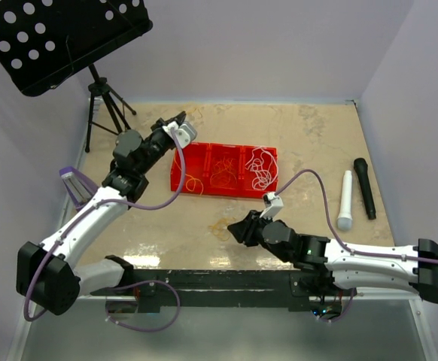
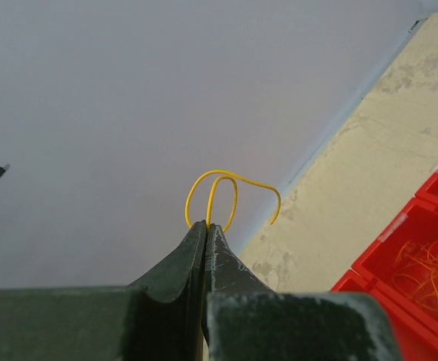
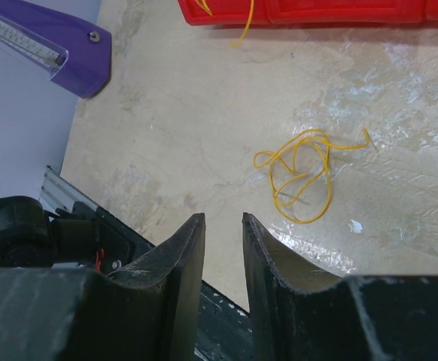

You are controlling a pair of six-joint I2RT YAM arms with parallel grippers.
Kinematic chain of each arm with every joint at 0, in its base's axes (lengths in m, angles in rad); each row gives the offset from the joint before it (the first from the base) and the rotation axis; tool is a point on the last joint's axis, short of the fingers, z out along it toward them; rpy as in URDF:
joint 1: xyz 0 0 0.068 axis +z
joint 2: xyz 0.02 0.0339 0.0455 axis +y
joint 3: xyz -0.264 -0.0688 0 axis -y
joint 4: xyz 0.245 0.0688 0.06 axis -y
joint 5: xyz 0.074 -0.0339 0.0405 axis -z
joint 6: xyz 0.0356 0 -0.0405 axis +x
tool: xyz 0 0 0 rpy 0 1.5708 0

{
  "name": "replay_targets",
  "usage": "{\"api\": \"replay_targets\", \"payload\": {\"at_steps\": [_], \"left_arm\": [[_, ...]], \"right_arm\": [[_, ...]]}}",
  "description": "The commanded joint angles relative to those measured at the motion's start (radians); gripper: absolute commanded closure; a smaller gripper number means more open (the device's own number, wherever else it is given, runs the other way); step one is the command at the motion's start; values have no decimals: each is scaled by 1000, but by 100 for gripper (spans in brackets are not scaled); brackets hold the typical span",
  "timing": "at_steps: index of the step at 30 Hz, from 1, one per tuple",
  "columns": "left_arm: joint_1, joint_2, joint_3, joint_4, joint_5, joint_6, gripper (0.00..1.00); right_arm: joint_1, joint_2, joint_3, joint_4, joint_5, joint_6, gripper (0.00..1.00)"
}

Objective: Untangle the cables

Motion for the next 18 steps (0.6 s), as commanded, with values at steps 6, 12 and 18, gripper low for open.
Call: {"api": "replay_targets", "payload": {"at_steps": [6,12,18], "left_arm": [[3,45,115,108,-48,0,100],[3,97,122,111,-74,41,100],[3,134,37,126,-83,96,100]], "right_arm": [[6,22,11,44,33,10,69],[6,13,2,44,37,13,69],[6,13,-2,42,43,15,69]]}}
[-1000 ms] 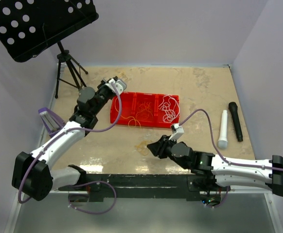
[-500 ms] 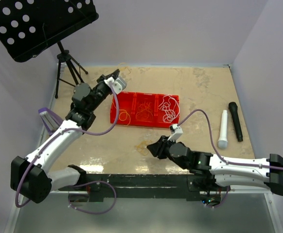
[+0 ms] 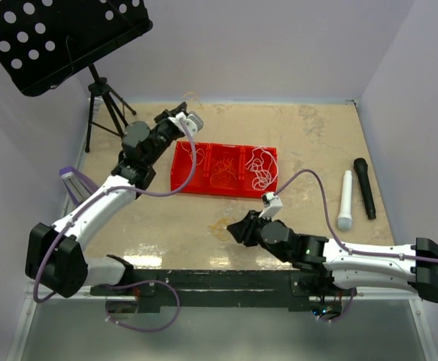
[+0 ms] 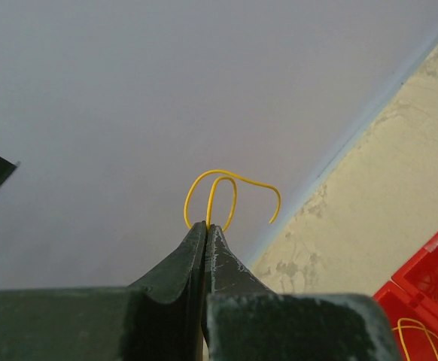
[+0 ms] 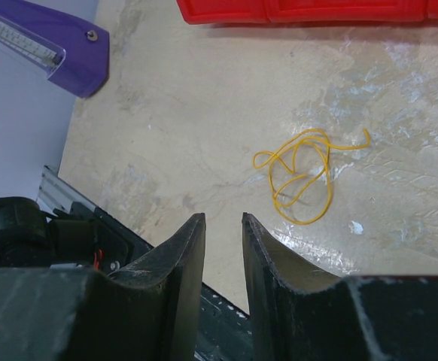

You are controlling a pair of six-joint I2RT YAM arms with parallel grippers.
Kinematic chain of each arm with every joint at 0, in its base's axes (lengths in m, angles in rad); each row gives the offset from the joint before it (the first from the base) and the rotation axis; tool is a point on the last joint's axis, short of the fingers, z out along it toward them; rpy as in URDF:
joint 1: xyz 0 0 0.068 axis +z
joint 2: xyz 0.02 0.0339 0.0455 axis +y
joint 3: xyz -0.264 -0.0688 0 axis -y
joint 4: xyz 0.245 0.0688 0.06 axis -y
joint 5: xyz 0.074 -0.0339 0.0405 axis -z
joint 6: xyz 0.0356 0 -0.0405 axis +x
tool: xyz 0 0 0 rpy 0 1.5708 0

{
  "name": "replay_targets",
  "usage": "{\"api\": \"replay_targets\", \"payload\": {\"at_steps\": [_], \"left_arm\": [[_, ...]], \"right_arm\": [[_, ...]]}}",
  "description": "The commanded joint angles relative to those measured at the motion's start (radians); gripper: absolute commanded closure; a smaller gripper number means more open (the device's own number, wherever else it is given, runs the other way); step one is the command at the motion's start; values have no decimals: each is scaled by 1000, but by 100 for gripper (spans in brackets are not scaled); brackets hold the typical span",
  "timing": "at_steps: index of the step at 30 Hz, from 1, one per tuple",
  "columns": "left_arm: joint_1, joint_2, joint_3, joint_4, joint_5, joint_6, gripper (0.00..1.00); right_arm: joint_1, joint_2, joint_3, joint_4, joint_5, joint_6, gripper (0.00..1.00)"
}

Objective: Untangle the cables

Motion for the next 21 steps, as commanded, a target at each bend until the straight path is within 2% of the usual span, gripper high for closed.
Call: {"api": "replay_targets", "payload": {"at_steps": [1,8,17,21], "left_arm": [[3,17,-69,60,1,50,100],[5,48,-195,89,13,18,100],[3,164,-207,106,39,-96,100],[3,230,-209,94,4,-131,100]], "right_arm": [[6,-8,-2,27,43,18,69],[6,-16,-4,24,46,25,69],[6,-7,-2,15,47,25,69],[6,4,8,12,53,13,68]]}}
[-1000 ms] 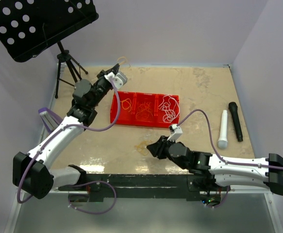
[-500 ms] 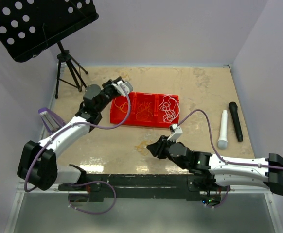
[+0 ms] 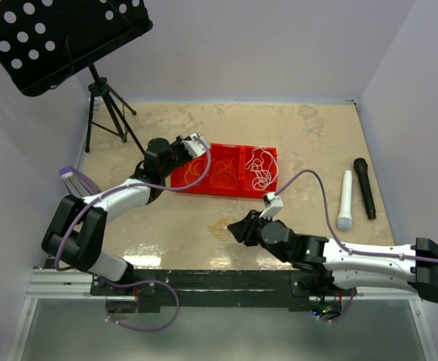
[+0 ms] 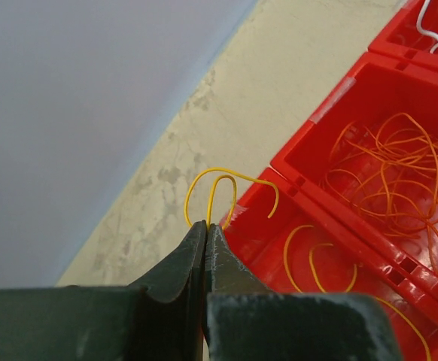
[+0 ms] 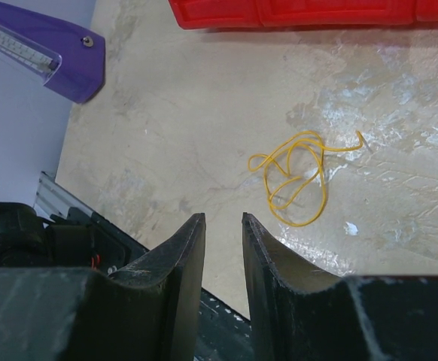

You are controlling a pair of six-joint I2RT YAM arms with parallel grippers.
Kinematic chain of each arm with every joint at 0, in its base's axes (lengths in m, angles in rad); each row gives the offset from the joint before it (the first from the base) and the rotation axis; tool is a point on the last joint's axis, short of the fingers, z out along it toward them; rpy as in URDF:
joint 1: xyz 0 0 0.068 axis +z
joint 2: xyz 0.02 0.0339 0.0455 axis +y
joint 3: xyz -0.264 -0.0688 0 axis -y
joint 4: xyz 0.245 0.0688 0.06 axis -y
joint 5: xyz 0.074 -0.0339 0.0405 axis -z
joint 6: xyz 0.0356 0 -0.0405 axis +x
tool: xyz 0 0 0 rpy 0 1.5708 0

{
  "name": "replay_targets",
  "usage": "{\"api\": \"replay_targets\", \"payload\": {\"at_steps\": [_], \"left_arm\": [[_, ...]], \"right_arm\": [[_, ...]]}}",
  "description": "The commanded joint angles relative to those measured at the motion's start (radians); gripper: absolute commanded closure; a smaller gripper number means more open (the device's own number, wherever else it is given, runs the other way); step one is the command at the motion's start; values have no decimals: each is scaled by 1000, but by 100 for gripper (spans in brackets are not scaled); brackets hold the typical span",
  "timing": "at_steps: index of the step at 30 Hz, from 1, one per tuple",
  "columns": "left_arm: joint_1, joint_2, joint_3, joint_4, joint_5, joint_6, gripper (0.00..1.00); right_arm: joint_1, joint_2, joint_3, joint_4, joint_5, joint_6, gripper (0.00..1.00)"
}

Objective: Untangle the cables

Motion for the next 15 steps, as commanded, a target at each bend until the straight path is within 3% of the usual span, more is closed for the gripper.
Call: {"api": "replay_targets", "payload": {"at_steps": [1,8,15], "left_arm": [[3,61,-9,35,-21,-63,100],[3,141,-35,52,-84,-23,100],[3,202,-29,42,-39,-32,100]], "right_arm": [[6,12,15,8,39,2,68],[4,37,23,10,35,-12,67],[4,57,34,4,36,-20,67]]}}
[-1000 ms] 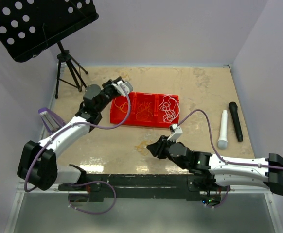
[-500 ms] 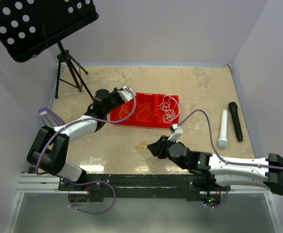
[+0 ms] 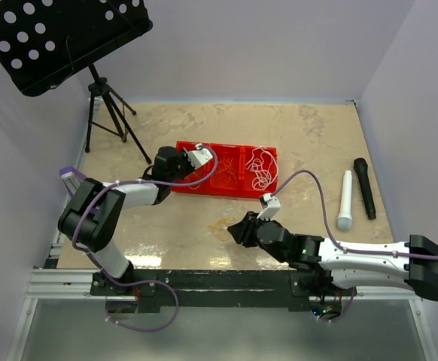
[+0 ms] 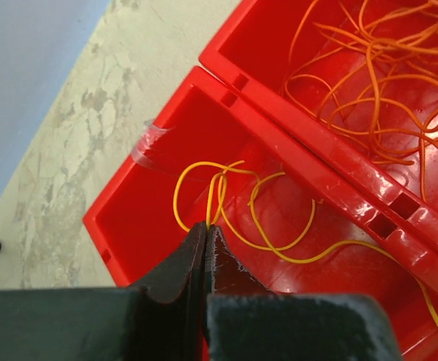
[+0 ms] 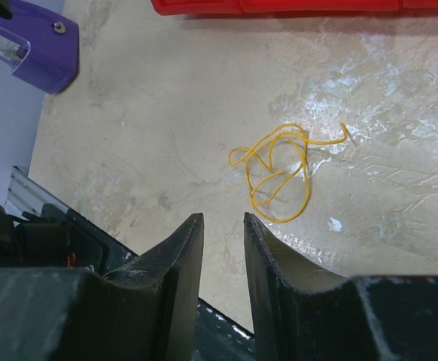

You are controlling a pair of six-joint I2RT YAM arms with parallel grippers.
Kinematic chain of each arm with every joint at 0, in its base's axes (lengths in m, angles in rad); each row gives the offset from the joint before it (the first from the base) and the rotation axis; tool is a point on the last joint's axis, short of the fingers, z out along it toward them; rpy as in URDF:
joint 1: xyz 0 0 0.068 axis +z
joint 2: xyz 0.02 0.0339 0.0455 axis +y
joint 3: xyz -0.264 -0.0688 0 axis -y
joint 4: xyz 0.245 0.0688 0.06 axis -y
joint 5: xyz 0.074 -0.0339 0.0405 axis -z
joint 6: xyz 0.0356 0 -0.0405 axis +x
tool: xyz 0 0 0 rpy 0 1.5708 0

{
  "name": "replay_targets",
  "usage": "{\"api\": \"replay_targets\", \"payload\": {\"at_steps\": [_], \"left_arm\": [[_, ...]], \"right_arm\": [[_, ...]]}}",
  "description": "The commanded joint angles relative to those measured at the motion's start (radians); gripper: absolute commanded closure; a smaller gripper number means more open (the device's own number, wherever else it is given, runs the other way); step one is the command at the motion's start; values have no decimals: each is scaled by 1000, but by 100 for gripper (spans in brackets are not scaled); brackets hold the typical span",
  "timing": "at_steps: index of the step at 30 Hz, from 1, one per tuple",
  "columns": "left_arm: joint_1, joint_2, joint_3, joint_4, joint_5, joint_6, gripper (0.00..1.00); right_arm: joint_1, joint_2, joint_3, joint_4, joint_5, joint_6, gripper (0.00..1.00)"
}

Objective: Untangle the cables

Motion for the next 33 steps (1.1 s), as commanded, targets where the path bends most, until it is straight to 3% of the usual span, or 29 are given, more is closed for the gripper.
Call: {"api": "replay_targets", "payload": {"at_steps": [1,6,13,16,19,26,33], "left_arm": [[3,19,10,54,23,-14,95],[1,-8,47,45,23,-37,52],[4,-138,165,-180,59,-149,38],[3,-218,208,-321,74,-212,17],[11,-301,243,-447,65,-295,0],[26,-327,422,-896,85,-266,0],[93,-318,533,-1104,158,-312,0]], "right_arm": [[4,10,35,6,33,-12,66],[4,33,47,3,35,-19,63],[-4,171,91,9,12,-27,43],[-5,250,133,11,-4,-45,34],[-5,323,174,19,-10,-79,32],[-5,537,332,-87,38,-111,34],[-5,631,473,-265,139,-111,35]]}}
